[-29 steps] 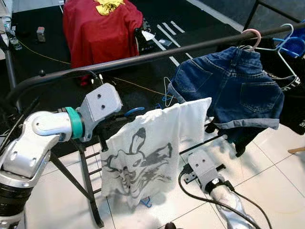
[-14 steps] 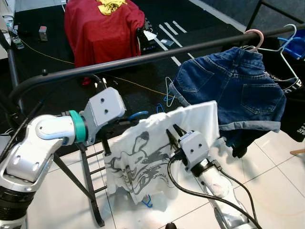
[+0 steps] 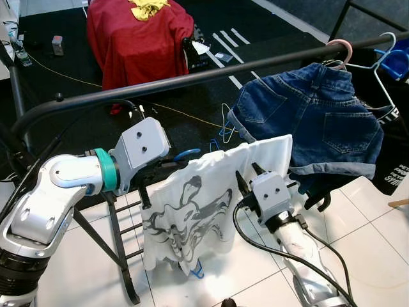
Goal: Hang hanger
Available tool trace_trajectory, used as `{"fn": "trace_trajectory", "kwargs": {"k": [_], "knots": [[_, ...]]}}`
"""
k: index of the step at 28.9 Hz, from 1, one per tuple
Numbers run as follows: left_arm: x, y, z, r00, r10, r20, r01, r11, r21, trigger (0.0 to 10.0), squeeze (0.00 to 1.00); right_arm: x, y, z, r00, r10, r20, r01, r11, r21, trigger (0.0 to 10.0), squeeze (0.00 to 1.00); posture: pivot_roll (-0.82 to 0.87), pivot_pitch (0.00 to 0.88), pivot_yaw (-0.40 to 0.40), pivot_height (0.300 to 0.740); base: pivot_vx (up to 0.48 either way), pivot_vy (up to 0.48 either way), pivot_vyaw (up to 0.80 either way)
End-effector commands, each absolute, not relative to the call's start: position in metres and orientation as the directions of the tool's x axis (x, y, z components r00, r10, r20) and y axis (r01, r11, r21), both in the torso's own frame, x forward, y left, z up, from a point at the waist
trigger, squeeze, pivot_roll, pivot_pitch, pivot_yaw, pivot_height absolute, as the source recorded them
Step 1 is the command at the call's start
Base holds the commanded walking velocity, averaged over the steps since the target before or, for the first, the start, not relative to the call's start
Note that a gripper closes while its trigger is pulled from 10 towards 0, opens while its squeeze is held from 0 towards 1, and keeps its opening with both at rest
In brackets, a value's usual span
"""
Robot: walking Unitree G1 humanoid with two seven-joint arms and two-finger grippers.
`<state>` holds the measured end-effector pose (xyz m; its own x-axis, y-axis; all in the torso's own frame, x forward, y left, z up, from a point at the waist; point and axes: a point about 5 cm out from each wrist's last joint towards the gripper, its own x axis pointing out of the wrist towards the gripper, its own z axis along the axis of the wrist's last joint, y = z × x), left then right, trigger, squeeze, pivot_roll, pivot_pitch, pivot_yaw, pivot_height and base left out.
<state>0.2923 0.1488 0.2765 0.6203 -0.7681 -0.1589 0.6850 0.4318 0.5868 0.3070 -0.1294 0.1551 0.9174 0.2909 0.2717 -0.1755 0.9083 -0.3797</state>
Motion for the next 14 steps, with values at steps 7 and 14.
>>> {"fn": "trace_trajectory", "kwargs": {"k": [7, 14], "knots": [[0.291, 0.146, 0.275, 0.610, -0.777, -0.155, 0.688, 0.423, 0.589, 10.0, 0.00, 0.303, -0.126, 0.149, 0.923, 0.309, 0.232, -0.215, 0.909, -0.356, 10.0, 0.00, -0.08, 0.175, 0.084, 0.740, 0.000, 0.000, 0.00], [0.290, 0.146, 0.278, 0.610, -0.779, -0.146, 0.686, 0.427, 0.589, 10.0, 0.00, 0.309, -0.119, 0.145, 0.916, 0.350, 0.199, -0.279, 0.908, -0.312, 0.0, 0.00, -0.08, 0.171, 0.084, 0.740, 0.000, 0.000, 0.00]]}}
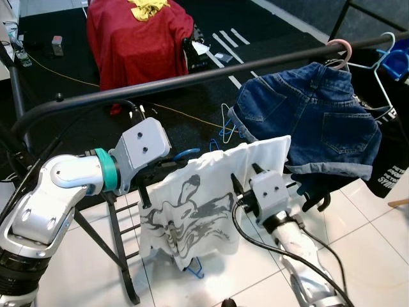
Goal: Hang hanger
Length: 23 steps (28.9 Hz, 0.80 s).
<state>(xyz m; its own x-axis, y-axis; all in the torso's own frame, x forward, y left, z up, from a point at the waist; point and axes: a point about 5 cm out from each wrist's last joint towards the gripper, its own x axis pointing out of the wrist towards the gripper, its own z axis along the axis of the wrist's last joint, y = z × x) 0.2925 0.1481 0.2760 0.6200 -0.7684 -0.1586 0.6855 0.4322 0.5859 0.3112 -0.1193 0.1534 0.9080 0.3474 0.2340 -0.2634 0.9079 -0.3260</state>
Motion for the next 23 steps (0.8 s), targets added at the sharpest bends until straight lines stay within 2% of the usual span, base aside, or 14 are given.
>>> {"fn": "trace_trajectory", "kwargs": {"k": [1, 7, 17, 23], "knots": [[0.290, 0.146, 0.279, 0.611, -0.779, -0.144, 0.685, 0.429, 0.589, 10.0, 0.00, 0.311, -0.119, 0.144, 0.916, 0.351, 0.194, -0.281, 0.908, -0.311, 0.0, 0.00, -0.07, 0.170, 0.084, 0.740, 0.000, 0.000, 0.00], [0.290, 0.145, 0.280, 0.615, -0.777, -0.138, 0.683, 0.436, 0.586, 10.0, 0.00, 0.326, -0.121, 0.146, 0.920, 0.349, 0.180, -0.280, 0.904, -0.323, 0.0, 0.00, -0.07, 0.172, 0.084, 0.740, 0.000, 0.000, 0.00], [0.290, 0.145, 0.280, 0.619, -0.773, -0.136, 0.680, 0.441, 0.585, 10.0, 0.00, 0.323, -0.119, 0.136, 0.918, 0.373, 0.133, -0.324, 0.900, -0.290, 0.0, 0.00, -0.07, 0.178, 0.079, 0.740, 0.000, 0.000, 0.00], [0.292, 0.148, 0.281, 0.628, -0.766, -0.135, 0.672, 0.448, 0.590, 10.0, 0.00, 0.308, -0.147, 0.099, 0.986, 0.169, -0.012, -0.167, 0.962, -0.218, 0.0, 0.00, -0.08, 0.184, 0.076, 0.740, 0.000, 0.000, 0.00]]}}
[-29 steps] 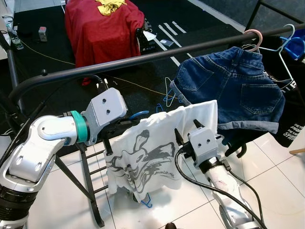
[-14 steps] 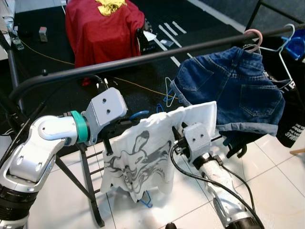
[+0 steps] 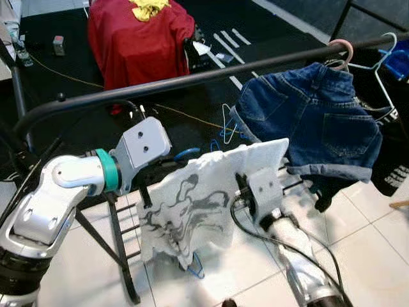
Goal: Hang hanger
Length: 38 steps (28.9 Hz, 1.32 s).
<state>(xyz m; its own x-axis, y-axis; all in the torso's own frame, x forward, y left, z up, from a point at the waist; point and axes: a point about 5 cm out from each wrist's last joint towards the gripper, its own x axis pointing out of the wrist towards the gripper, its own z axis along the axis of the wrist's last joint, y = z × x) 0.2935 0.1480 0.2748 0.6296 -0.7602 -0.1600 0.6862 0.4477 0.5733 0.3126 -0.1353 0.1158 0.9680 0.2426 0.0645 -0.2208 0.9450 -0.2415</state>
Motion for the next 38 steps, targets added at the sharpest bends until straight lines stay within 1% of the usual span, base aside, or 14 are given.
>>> {"fn": "trace_trajectory", "kwargs": {"k": [1, 5, 9, 14, 17, 19, 22, 26, 27, 28, 30, 32, 33, 38], "knots": [[0.292, 0.148, 0.281, 0.628, -0.766, -0.135, 0.672, 0.448, 0.590, 10.0, 0.00, 0.308, -0.147, 0.099, 0.986, 0.169, -0.012, -0.167, 0.962, -0.218, 0.0, 0.00, -0.08, 0.184, 0.076, 0.740, 0.000, 0.000, 0.00], [0.293, 0.148, 0.281, 0.631, -0.764, -0.135, 0.670, 0.448, 0.592, 10.0, 0.00, 0.306, -0.153, 0.091, 0.991, 0.124, -0.054, -0.132, 0.971, -0.200, 0.0, 0.00, -0.08, 0.184, 0.077, 0.740, 0.000, 0.000, 0.00], [0.295, 0.148, 0.283, 0.636, -0.762, -0.124, 0.663, 0.456, 0.594, 10.0, 0.00, 0.300, -0.164, 0.066, 0.979, 0.053, -0.197, -0.079, 0.989, -0.126, 0.0, 0.00, -0.09, 0.184, 0.081, 0.740, 0.000, 0.000, 0.00], [0.296, 0.145, 0.289, 0.632, -0.770, -0.087, 0.662, 0.479, 0.577, 10.0, 0.00, 0.301, -0.158, 0.056, 0.960, 0.124, -0.251, -0.160, 0.979, -0.129, 0.0, 0.00, -0.08, 0.183, 0.085, 0.740, 0.000, 0.000, 0.00], [0.298, 0.142, 0.298, 0.633, -0.773, -0.041, 0.659, 0.510, 0.553, 10.0, 0.00, 0.301, -0.134, 0.061, 0.909, 0.347, -0.229, -0.383, 0.914, -0.134, 0.0, 0.00, -0.08, 0.181, 0.086, 0.740, 0.000, 0.000, 0.00], [0.299, 0.141, 0.300, 0.631, -0.775, -0.034, 0.659, 0.513, 0.550, 10.0, 0.00, 0.301, -0.128, 0.065, 0.896, 0.392, -0.208, -0.424, 0.895, -0.142, 0.0, 0.00, -0.08, 0.181, 0.086, 0.740, 0.000, 0.000, 0.00], [0.298, 0.140, 0.300, 0.625, -0.780, -0.029, 0.664, 0.512, 0.545, 10.0, 0.00, 0.302, -0.120, 0.071, 0.882, 0.436, -0.181, -0.463, 0.873, -0.154, 0.0, 0.00, -0.08, 0.183, 0.087, 0.740, 0.000, 0.000, 0.00], [0.298, 0.139, 0.299, 0.620, -0.784, -0.037, 0.670, 0.504, 0.545, 10.0, 0.00, 0.310, -0.123, 0.081, 0.907, 0.395, -0.148, -0.420, 0.877, -0.234, 0.0, 0.00, -0.08, 0.183, 0.087, 0.740, 0.000, 0.000, 0.00], [0.297, 0.139, 0.298, 0.618, -0.785, -0.043, 0.672, 0.499, 0.547, 10.0, 0.00, 0.315, -0.129, 0.088, 0.931, 0.345, -0.114, -0.364, 0.886, -0.288, 10.0, 0.00, -0.08, 0.186, 0.087, 0.740, 0.000, 0.000, 0.00], [0.297, 0.139, 0.298, 0.618, -0.785, -0.043, 0.672, 0.499, 0.547, 10.0, 0.00, 0.315, -0.129, 0.088, 0.931, 0.345, -0.114, -0.364, 0.886, -0.288, 10.0, 0.00, -0.08, 0.186, 0.087, 0.740, 0.000, 0.000, 0.00], [0.296, 0.140, 0.296, 0.616, -0.786, -0.053, 0.676, 0.493, 0.548, 10.0, 0.00, 0.323, -0.146, 0.113, 0.970, 0.241, 0.033, -0.209, 0.895, -0.395, 10.0, 0.00, -0.08, 0.190, 0.086, 0.740, 0.000, 0.000, 0.00], [0.296, 0.140, 0.295, 0.618, -0.784, -0.057, 0.676, 0.492, 0.549, 10.0, 0.00, 0.324, -0.152, 0.126, 0.972, 0.208, 0.112, -0.143, 0.896, -0.420, 10.0, 0.00, -0.08, 0.191, 0.085, 0.740, 0.000, 0.000, 0.00], [0.296, 0.140, 0.295, 0.618, -0.784, -0.059, 0.676, 0.492, 0.548, 10.0, 0.00, 0.324, -0.157, 0.137, 0.968, 0.180, 0.176, -0.091, 0.902, -0.422, 10.0, 1.00, -0.08, 0.191, 0.085, 0.740, 0.000, 0.000, 0.00], [0.296, 0.139, 0.294, 0.619, -0.783, -0.061, 0.677, 0.492, 0.548, 10.0, 0.00, 0.323, -0.163, 0.151, 0.957, 0.132, 0.257, -0.008, 0.901, -0.433, 10.0, 1.00, -0.08, 0.191, 0.085, 0.740, 0.000, 0.000, 0.00]]}}
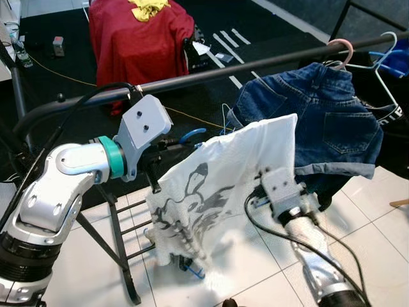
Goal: Hang hanger
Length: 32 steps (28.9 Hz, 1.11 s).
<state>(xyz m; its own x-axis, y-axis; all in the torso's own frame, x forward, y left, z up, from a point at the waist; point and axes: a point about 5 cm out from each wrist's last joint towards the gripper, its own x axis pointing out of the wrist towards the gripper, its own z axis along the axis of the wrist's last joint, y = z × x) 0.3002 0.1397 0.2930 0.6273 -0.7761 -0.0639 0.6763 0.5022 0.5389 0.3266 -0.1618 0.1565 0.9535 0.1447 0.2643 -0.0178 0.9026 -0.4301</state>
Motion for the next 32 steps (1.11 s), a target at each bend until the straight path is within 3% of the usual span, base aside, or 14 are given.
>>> {"fn": "trace_trajectory", "kwargs": {"k": [1, 7, 8, 15, 16, 17, 23, 32], "knots": [[0.297, 0.139, 0.293, 0.618, -0.783, -0.062, 0.677, 0.491, 0.548, 10.0, 0.00, 0.323, -0.163, 0.158, 0.947, 0.124, 0.295, 0.020, 0.897, -0.441, 10.0, 1.00, -0.08, 0.192, 0.087, 0.740, 0.000, 0.000, 0.00], [0.297, 0.139, 0.293, 0.618, -0.783, -0.065, 0.677, 0.489, 0.550, 10.0, 0.00, 0.325, -0.156, 0.165, 0.936, 0.148, 0.321, -0.008, 0.916, -0.401, 10.0, 1.00, -0.08, 0.189, 0.088, 0.740, 0.000, 0.000, 0.00], [0.297, 0.138, 0.294, 0.619, -0.783, -0.064, 0.676, 0.490, 0.550, 10.0, 0.00, 0.328, -0.154, 0.164, 0.939, 0.157, 0.306, -0.029, 0.923, -0.385, 10.0, 0.00, -0.08, 0.184, 0.088, 0.740, 0.000, 0.000, 0.00], [0.295, 0.137, 0.295, 0.616, -0.786, -0.056, 0.676, 0.492, 0.549, 10.0, 0.00, 0.347, -0.151, 0.170, 0.943, 0.196, 0.270, -0.092, 0.930, -0.356, 10.0, 0.00, -0.07, 0.176, 0.088, 0.740, 0.000, 0.000, 0.00], [0.295, 0.137, 0.295, 0.616, -0.786, -0.054, 0.676, 0.492, 0.549, 10.0, 0.00, 0.349, -0.150, 0.171, 0.943, 0.197, 0.270, -0.092, 0.929, -0.358, 3.9, 0.00, -0.06, 0.172, 0.087, 0.740, 0.000, 0.000, 0.00], [0.294, 0.137, 0.296, 0.614, -0.788, -0.052, 0.677, 0.491, 0.549, 10.0, 0.00, 0.355, -0.148, 0.172, 0.944, 0.208, 0.258, -0.105, 0.926, -0.361, 0.0, 0.00, -0.06, 0.170, 0.086, 0.740, 0.000, 0.000, 0.00], [0.294, 0.137, 0.296, 0.618, -0.785, -0.049, 0.673, 0.496, 0.549, 10.0, 0.00, 0.356, -0.143, 0.167, 0.945, 0.239, 0.224, -0.151, 0.925, -0.348, 0.0, 0.00, -0.06, 0.166, 0.079, 0.740, 0.000, 0.000, 0.00], [0.294, 0.137, 0.295, 0.619, -0.784, -0.048, 0.674, 0.498, 0.545, 10.0, 0.00, 0.349, -0.157, 0.148, 0.973, 0.160, 0.168, -0.115, 0.960, -0.254, 0.0, 0.00, -0.07, 0.167, 0.087, 0.740, 0.000, 0.000, 0.00]]}}
